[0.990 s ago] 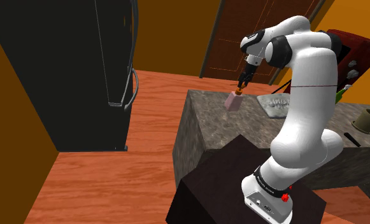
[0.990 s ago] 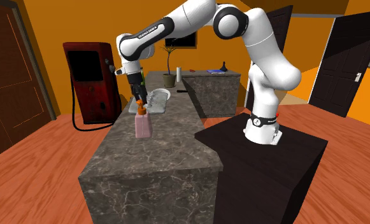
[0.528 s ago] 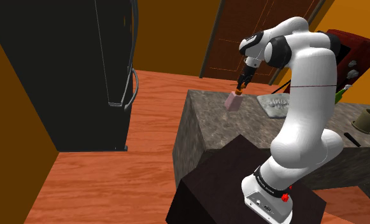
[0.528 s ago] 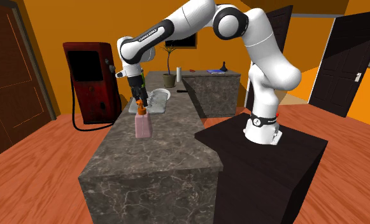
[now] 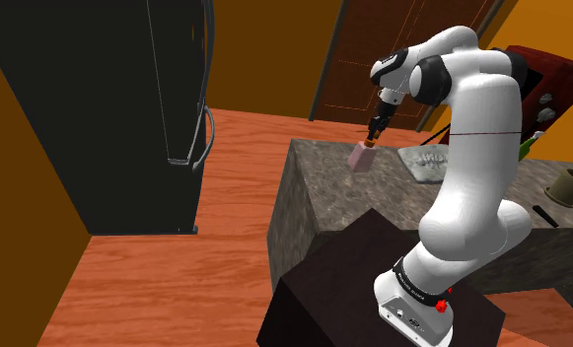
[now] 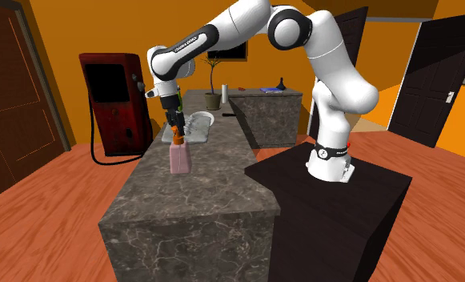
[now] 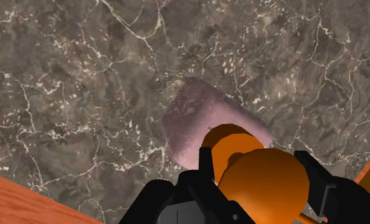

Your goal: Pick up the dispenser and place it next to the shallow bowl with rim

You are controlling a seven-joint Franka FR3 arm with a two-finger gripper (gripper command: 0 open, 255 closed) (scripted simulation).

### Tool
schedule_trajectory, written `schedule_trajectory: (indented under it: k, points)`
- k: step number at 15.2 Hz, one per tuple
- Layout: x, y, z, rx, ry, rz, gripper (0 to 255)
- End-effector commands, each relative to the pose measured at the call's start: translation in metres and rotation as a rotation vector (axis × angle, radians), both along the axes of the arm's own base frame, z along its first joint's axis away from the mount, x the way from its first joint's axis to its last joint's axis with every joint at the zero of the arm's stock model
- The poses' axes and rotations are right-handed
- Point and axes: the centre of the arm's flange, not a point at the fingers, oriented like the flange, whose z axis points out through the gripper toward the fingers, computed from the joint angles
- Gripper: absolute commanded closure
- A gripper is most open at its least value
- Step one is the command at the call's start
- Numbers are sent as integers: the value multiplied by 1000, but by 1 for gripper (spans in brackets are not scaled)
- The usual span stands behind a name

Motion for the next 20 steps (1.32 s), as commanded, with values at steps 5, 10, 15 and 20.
schedule_trajectory:
  k: [5,10,15,20]
  points:
    - [0,0,0,0,0,0,255]
    - [0,0,26,0,0,0,255]
    - [0,0,53,0,0,0,255]
    - [0,0,79,0,0,0,255]
